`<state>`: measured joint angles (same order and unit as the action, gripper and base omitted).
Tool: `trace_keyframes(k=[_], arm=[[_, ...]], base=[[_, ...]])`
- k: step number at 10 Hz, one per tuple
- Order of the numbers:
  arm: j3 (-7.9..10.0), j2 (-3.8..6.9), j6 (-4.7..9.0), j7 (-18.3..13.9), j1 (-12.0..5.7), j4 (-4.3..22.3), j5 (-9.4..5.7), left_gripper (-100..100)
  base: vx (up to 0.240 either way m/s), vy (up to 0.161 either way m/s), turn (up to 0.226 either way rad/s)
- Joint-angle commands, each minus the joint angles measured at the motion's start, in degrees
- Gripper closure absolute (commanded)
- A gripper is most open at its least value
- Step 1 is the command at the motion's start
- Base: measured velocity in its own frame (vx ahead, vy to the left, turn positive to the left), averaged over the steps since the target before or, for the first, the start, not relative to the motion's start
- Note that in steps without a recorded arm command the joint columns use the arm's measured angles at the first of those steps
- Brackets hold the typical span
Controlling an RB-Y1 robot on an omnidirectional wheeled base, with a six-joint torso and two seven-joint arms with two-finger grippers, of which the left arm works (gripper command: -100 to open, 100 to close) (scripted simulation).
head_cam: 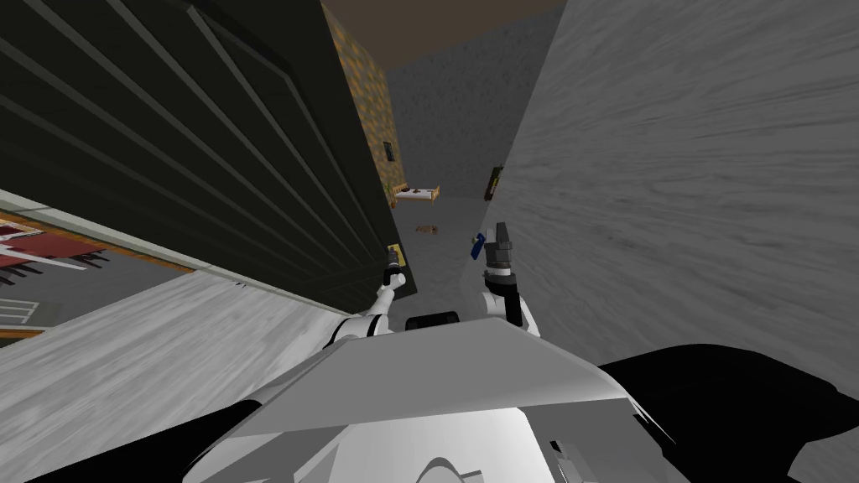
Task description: Push the door open
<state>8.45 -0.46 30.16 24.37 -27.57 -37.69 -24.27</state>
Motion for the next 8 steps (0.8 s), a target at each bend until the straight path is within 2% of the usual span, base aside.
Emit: trace_keyframes(k=[1,5,6,8], arm=[[0.03,0.06,-0.02,0.0,0.06,0.1,-0.01,100],[0.03,0.06,-0.02,0.0,0.06,0.1,-0.01,100],[0.87,1.25,0.93,1.7,-0.44,1.1,-1.53,100],[1.66,1.91,1.91,3.2,-1.03,1.9,-2.92,100]], base=[[-0.033,-0.006,-0.004],[-0.011,-0.001,-0.001],[0.077,-0.012,-0.041],[0.131,-0.014,-0.018]])
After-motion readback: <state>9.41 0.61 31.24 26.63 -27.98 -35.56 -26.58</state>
